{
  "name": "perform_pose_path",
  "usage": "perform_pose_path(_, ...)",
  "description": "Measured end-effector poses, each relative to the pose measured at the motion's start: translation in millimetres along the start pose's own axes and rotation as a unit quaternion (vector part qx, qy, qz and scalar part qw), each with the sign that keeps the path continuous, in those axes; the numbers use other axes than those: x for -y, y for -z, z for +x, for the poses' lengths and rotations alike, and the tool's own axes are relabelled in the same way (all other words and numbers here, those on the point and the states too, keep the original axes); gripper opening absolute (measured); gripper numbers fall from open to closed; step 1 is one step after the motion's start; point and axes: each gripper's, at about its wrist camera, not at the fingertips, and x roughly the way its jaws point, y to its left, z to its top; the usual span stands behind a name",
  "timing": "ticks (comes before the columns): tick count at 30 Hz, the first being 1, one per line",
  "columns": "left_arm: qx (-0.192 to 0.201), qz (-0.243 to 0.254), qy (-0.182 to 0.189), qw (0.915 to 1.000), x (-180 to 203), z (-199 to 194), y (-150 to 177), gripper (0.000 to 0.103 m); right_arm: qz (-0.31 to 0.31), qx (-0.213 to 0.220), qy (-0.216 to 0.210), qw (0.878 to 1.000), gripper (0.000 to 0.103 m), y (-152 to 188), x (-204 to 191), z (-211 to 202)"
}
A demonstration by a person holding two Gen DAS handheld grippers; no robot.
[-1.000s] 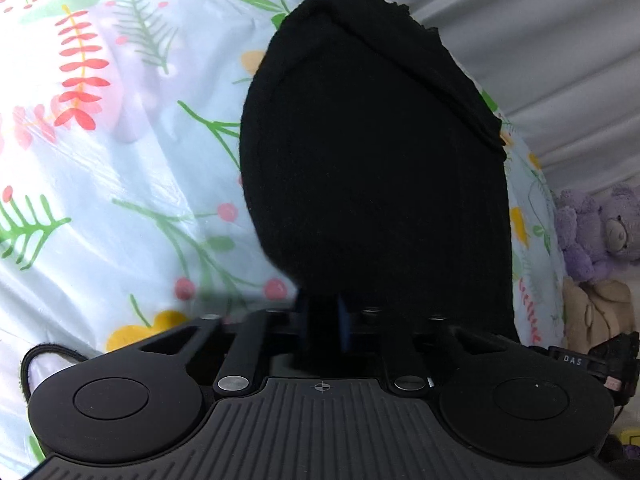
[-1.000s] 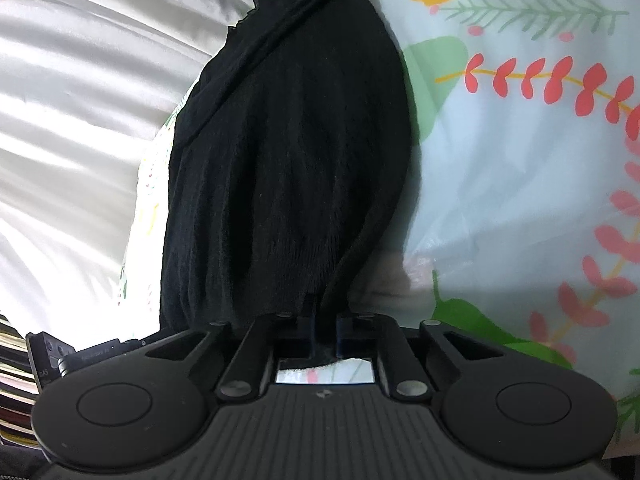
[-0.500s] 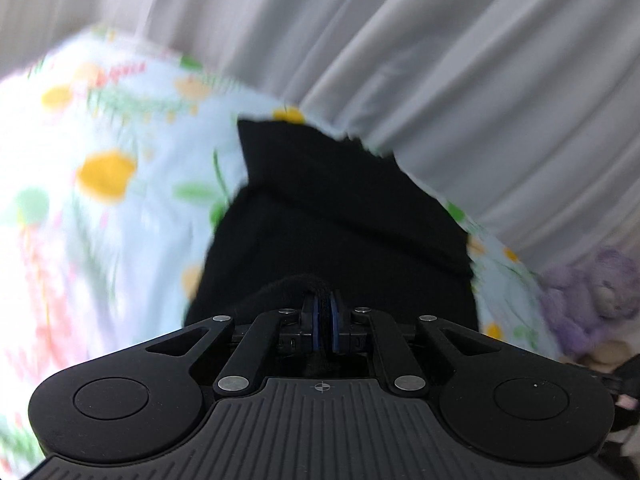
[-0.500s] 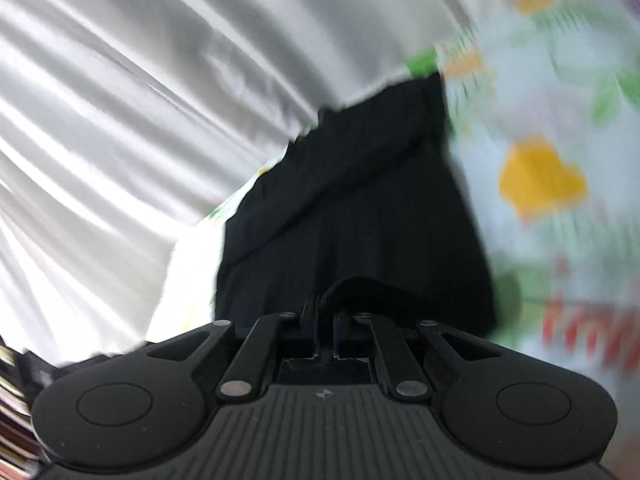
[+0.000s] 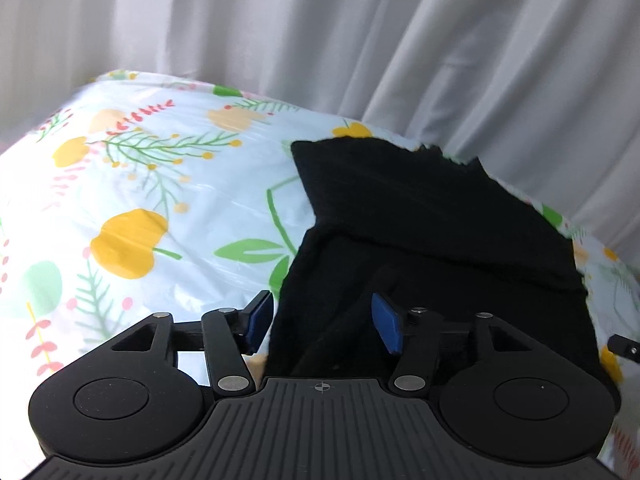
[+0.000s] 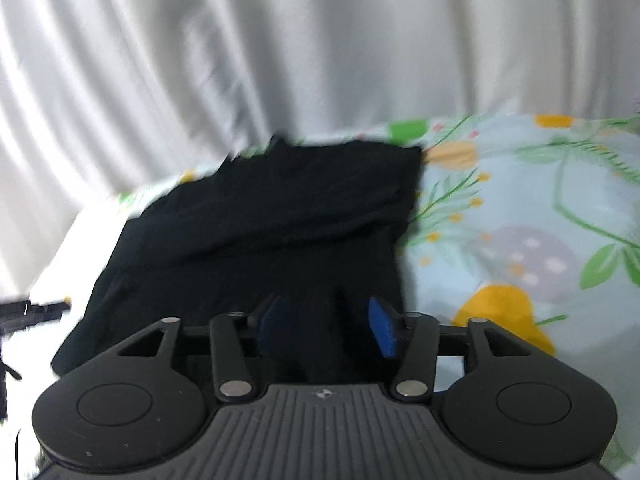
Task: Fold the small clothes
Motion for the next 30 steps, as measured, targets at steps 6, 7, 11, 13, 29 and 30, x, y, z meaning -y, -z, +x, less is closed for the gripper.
perform_pose_path(6,-0.03,0.08,-0.006,0.9964,23,20,1,0.062,-0.075,-0.053,0.021,0.996,0.055,10,-12,34)
perform_pose_path(7,-0.032,0.094,-0.006,0.995,29,24,2,0.062,-0.078,-0.057,0.02,0.995,0.055,11,-13,38)
perform_pose_path(11,-0.052,0.117,-0.002,0.9917,42,39,5,0.055,-0.102,-0.058,0.024,0.993,0.052,12,-17,43)
perform_pose_path(13,-0.052,0.118,0.006,0.9916,43,38,6,0.052,-0.106,-0.058,0.024,0.992,0.048,13,-18,43)
perform_pose_path(29,-0.072,0.136,0.004,0.9881,52,48,10,0.024,-0.139,-0.047,0.022,0.989,0.009,13,-28,35)
perform_pose_path(30,-0.074,0.135,0.009,0.988,52,48,9,0.009,-0.14,-0.043,0.022,0.989,0.008,11,-28,33)
